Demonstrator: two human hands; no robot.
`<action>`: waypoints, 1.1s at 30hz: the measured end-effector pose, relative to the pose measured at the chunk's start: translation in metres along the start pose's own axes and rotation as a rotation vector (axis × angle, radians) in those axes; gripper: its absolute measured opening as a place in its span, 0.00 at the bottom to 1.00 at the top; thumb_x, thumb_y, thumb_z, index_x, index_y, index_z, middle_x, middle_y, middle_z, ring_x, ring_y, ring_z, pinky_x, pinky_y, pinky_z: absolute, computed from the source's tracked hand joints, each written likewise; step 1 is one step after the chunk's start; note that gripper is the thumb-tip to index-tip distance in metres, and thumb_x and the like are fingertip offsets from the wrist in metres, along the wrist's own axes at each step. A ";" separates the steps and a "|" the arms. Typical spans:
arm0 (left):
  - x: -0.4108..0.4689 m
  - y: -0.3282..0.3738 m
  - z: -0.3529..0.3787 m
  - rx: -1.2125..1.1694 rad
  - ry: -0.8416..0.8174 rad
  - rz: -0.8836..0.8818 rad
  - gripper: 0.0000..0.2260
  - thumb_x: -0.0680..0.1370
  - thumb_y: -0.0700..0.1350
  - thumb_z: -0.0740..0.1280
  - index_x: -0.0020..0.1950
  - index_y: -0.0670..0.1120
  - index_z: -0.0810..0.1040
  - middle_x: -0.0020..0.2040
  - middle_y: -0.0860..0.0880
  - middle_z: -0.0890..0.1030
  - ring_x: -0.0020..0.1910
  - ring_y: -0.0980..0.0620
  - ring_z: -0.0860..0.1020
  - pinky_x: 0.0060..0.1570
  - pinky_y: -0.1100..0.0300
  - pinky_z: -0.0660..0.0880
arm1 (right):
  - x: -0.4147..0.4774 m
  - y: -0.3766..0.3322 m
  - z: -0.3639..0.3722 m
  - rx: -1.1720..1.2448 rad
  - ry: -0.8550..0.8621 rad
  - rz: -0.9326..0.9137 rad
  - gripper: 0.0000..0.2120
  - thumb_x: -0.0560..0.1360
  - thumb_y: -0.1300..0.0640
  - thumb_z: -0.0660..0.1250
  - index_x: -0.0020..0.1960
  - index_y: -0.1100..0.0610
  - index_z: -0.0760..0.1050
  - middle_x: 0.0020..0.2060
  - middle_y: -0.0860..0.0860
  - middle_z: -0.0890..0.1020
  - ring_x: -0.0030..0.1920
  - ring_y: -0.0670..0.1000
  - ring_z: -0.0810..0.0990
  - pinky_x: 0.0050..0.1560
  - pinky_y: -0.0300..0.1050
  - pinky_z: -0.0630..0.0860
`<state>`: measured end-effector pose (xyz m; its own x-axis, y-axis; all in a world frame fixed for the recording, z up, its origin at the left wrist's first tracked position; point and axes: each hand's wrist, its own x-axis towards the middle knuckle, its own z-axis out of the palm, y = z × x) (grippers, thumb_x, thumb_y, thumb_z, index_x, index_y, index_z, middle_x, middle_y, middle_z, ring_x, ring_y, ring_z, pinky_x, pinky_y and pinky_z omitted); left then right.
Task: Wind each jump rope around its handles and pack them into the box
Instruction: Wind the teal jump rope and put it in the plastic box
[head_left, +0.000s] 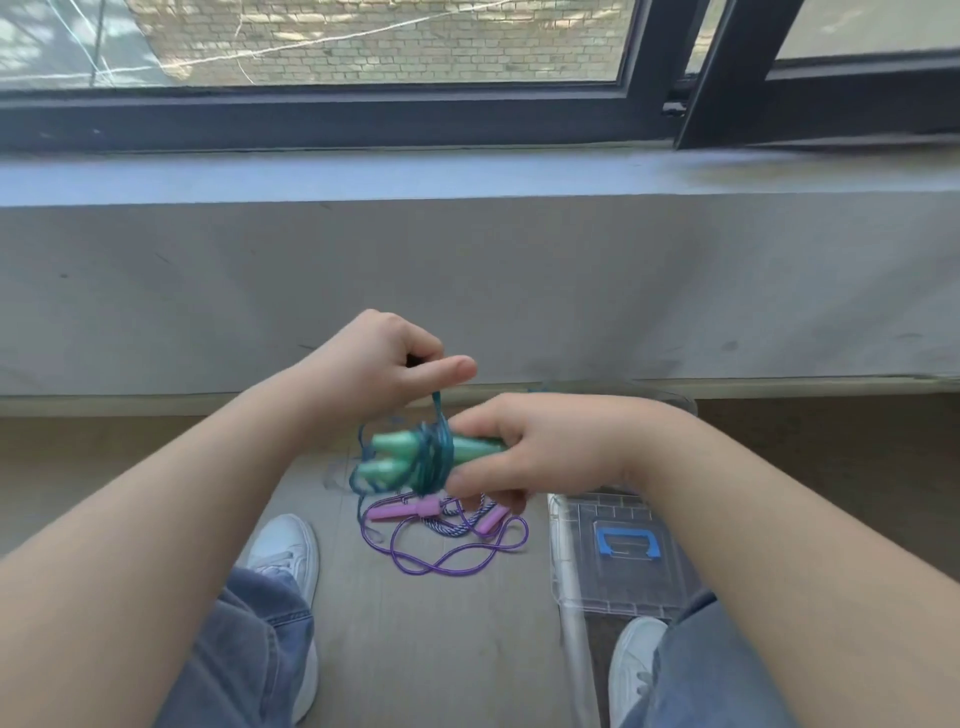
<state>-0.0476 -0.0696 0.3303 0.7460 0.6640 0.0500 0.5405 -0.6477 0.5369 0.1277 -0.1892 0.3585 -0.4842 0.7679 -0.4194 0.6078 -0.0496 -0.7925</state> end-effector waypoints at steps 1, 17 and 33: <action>0.001 -0.003 0.002 -0.018 -0.021 -0.023 0.26 0.77 0.61 0.65 0.29 0.44 0.66 0.24 0.53 0.61 0.26 0.55 0.59 0.26 0.61 0.59 | -0.001 -0.001 -0.002 0.107 0.050 -0.052 0.04 0.81 0.54 0.67 0.50 0.54 0.78 0.34 0.43 0.80 0.35 0.48 0.77 0.39 0.43 0.78; 0.003 0.015 0.007 0.227 0.117 0.202 0.25 0.77 0.64 0.58 0.30 0.45 0.67 0.26 0.47 0.68 0.29 0.47 0.67 0.30 0.53 0.67 | 0.008 0.019 -0.001 -0.212 0.104 0.242 0.06 0.81 0.51 0.60 0.47 0.50 0.71 0.42 0.51 0.86 0.33 0.51 0.86 0.46 0.53 0.84; -0.005 0.015 0.019 0.102 -0.053 0.096 0.16 0.82 0.54 0.55 0.43 0.50 0.77 0.29 0.52 0.74 0.30 0.57 0.72 0.34 0.56 0.69 | 0.017 0.030 -0.027 0.124 0.791 0.275 0.11 0.81 0.50 0.61 0.49 0.57 0.75 0.39 0.54 0.83 0.32 0.57 0.81 0.38 0.53 0.81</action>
<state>-0.0356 -0.0894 0.3226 0.8141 0.5786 0.0509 0.5008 -0.7436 0.4430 0.1546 -0.1607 0.3394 0.2823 0.9366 -0.2076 0.5439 -0.3346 -0.7696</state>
